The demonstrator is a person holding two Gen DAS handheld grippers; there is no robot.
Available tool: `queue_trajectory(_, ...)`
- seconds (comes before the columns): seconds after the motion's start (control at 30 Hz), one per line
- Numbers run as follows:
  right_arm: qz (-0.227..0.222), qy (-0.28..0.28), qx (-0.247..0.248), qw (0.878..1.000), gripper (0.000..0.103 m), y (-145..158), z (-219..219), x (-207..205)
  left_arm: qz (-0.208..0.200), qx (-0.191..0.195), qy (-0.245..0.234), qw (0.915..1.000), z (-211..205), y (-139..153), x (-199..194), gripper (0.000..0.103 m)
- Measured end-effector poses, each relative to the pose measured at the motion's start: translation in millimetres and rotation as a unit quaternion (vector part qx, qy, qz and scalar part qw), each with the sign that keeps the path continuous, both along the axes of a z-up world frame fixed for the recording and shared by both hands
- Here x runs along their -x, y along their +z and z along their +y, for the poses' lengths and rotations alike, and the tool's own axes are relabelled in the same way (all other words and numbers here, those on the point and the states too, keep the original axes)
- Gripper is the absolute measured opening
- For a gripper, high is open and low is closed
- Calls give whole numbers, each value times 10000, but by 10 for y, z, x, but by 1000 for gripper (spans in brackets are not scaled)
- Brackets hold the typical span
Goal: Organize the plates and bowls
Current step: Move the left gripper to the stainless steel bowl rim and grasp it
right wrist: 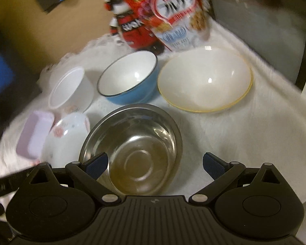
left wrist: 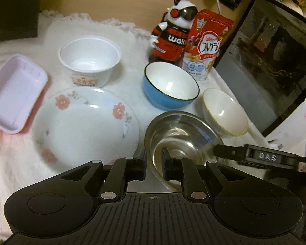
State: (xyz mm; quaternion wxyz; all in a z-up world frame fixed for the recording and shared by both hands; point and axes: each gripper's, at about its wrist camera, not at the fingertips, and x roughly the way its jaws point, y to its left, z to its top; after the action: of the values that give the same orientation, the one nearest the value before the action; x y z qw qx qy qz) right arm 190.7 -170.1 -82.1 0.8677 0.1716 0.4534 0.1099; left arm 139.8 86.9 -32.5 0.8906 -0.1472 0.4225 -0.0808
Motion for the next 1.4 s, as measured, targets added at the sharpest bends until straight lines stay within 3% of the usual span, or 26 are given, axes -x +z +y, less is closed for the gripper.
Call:
queue_trajectory(0.3,542,-453,-89,9975,100,-246,77,-312,523,231,-650,9962,149,-261,-561,16)
queue_trajectory(0.4,595,-215,-175,9978,100,-312,57,-427,742,386,-458,9954,160,-335,-667,16)
queue_trajectory(0.57,798,199,-32,9966,101,-489,54,-561,567,658,-265,9959,151,-333,-650,16)
queue_trajectory(0.77,753,434,-69,9962,103,-501,49,-579,721,534,-250,9956,100,-314,-658,16)
queue_trajectory(0.9,800,599,86,9950,103,-492,87,-600,584,683,-333,9954,83,-265,-661,16)
queue_trajectory(1.03,814,1051,593,9894,103,-485,233,-603,591,856,-281,9942,86,-255,-696,16)
queue_trajectory(1.1,733,1135,720,9882,103,-482,277,-574,565,820,-271,9947,83,-229,-684,16)
queue_trajectory(1.2,493,1101,555,9911,88,-430,242,-516,491,669,-165,9964,100,-181,-663,16)
queue_trajectory(1.4,-488,781,1037,9903,87,-169,143,-295,584,387,-208,9973,47,-220,-713,16)
